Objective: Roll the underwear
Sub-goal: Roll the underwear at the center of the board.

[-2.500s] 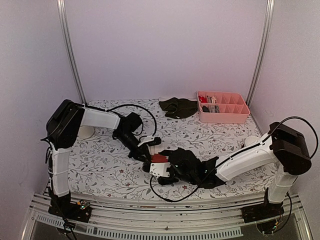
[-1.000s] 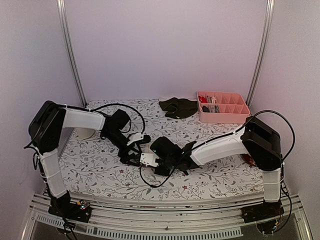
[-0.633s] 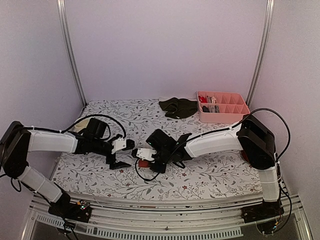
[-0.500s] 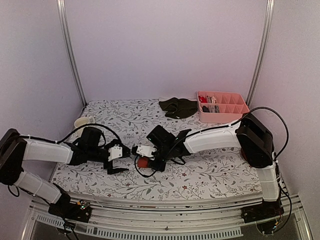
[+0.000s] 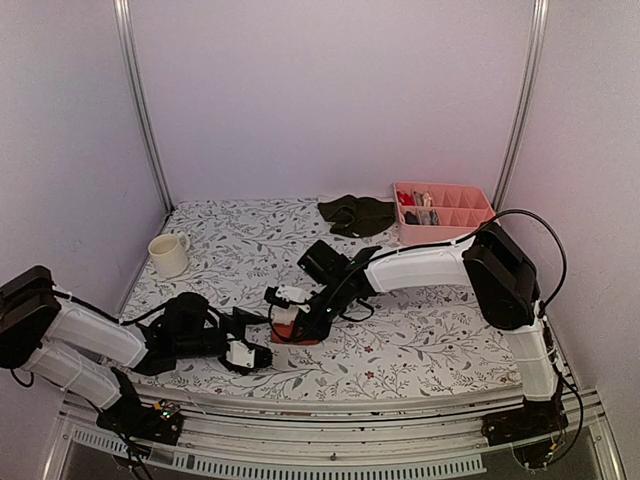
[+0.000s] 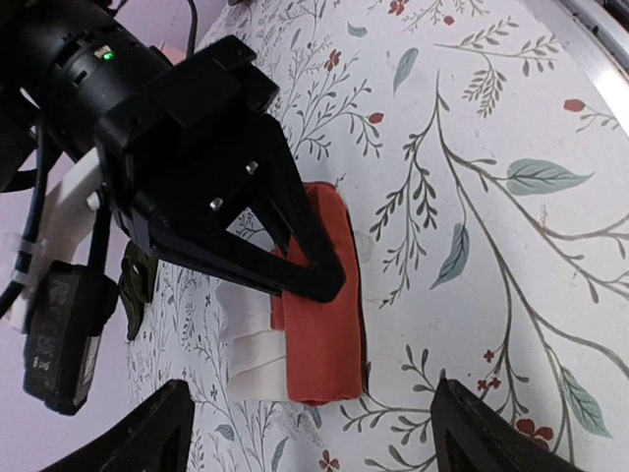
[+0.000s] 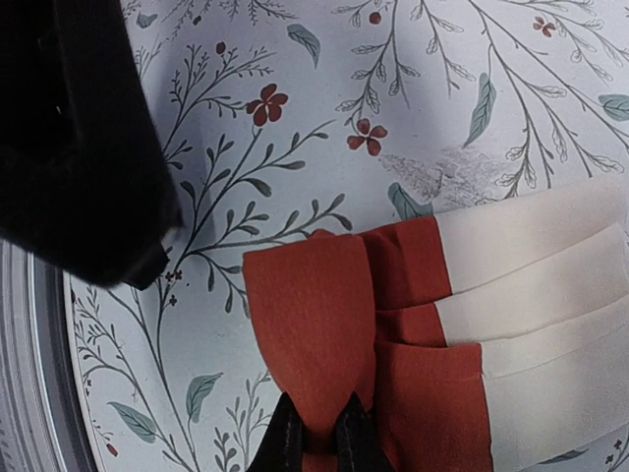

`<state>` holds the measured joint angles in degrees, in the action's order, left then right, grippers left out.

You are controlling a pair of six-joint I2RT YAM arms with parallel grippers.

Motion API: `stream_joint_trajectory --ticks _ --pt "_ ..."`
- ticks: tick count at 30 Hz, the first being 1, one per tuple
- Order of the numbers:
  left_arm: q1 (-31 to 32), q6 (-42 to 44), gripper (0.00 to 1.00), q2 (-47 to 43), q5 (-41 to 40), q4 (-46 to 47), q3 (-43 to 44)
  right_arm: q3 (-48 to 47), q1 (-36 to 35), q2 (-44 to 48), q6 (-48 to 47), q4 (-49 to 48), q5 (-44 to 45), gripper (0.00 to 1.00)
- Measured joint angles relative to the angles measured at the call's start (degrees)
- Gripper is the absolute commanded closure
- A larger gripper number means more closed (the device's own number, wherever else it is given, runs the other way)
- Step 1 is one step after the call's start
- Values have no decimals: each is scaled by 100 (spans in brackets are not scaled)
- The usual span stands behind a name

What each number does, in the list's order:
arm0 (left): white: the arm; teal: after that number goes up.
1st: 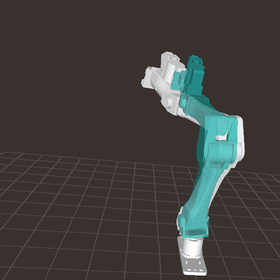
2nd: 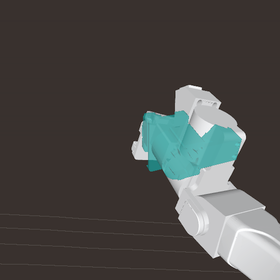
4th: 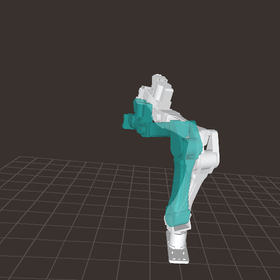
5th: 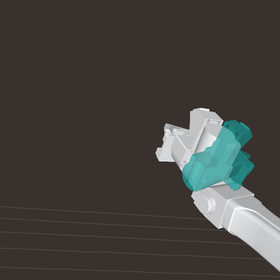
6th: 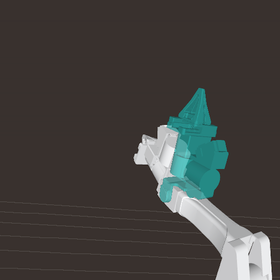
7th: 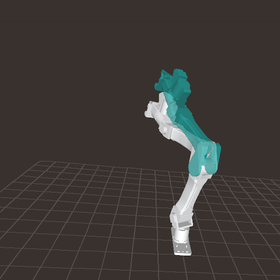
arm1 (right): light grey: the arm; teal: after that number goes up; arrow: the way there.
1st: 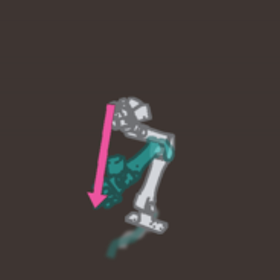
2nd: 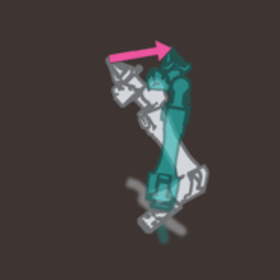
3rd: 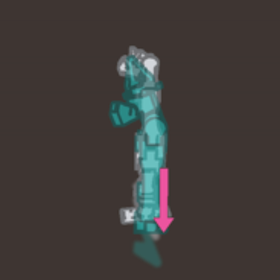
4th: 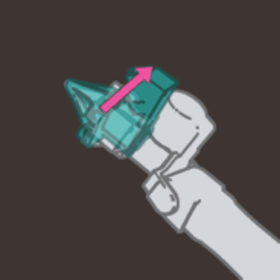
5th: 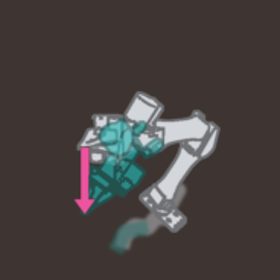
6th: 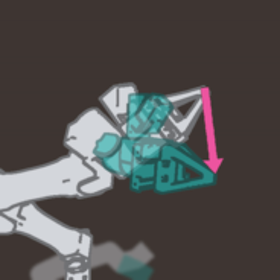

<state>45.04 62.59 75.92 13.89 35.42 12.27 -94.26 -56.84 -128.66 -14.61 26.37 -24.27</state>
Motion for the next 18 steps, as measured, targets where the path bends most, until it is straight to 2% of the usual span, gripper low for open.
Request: stream_joint_trajectory --ticks 3,9,16,18 --pt "238 208 19 417 -411 348 -2 -11 0 -11 44 46 -122 97" --pt "553 511 35 1062 -1058 929 13 -28 0 -26 72 87 -184 96" --pt "767 688 41 1650 -1641 1534 125 -37 4 -33 74 98 -190 96" --pt "826 730 45 1827 -1799 1703 188 -39 4 -35 74 103 -190 96"
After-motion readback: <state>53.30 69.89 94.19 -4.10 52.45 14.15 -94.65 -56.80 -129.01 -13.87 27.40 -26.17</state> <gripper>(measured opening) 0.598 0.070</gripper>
